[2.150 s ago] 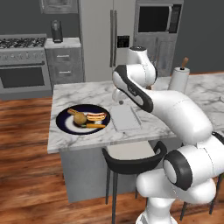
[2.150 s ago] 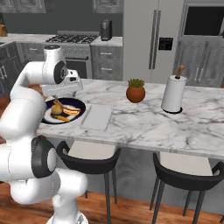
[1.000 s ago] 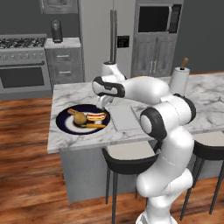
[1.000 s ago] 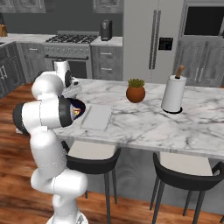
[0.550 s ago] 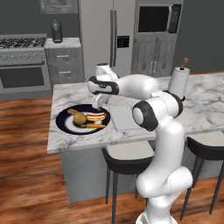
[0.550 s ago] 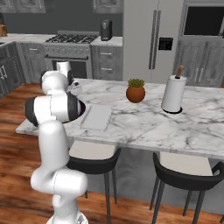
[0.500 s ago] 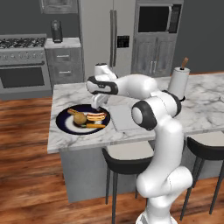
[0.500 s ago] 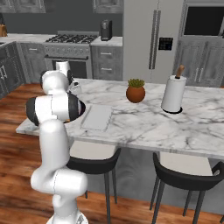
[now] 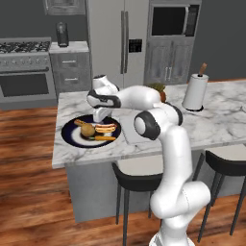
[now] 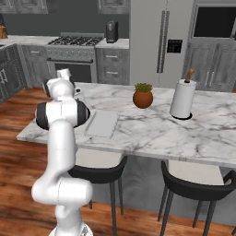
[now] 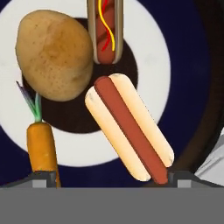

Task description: Place one cooked food and one vegetable from the large plate to each tupperware container.

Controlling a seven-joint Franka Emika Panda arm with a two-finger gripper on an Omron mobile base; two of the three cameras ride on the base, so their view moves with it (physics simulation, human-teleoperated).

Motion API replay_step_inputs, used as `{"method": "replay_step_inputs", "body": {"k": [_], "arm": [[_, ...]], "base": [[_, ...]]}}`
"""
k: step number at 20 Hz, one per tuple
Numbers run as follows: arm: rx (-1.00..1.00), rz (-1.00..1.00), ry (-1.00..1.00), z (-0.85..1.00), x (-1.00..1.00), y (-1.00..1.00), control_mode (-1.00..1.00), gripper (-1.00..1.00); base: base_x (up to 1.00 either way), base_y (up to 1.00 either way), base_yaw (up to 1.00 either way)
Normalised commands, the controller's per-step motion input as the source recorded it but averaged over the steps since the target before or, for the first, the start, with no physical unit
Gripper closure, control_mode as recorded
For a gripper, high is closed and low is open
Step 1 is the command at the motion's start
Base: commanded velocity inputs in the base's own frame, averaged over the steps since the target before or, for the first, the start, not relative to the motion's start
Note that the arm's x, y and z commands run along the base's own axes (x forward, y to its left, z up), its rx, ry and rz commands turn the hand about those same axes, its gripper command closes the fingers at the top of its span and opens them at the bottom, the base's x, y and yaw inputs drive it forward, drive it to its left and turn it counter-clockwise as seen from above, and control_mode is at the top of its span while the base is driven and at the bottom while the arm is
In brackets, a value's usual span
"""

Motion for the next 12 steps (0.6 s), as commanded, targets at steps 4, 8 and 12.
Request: {"method": "replay_step_inputs", "body": {"k": [4, 8, 12], "arm": [[0.00, 0.05, 0.00, -0.29, 0.52, 0.00, -1.00, -1.00], [0.00, 0.01, 0.09, -0.17, 0.28, -0.16, -1.00, -1.00], [0.00, 0.11, 0.01, -0.11, -0.09, 0.00, -1.00, -1.00]], "base": [[0.00, 0.00, 0.00], [0.00, 0.00, 0.00], [0.00, 0.00, 0.00]]}}
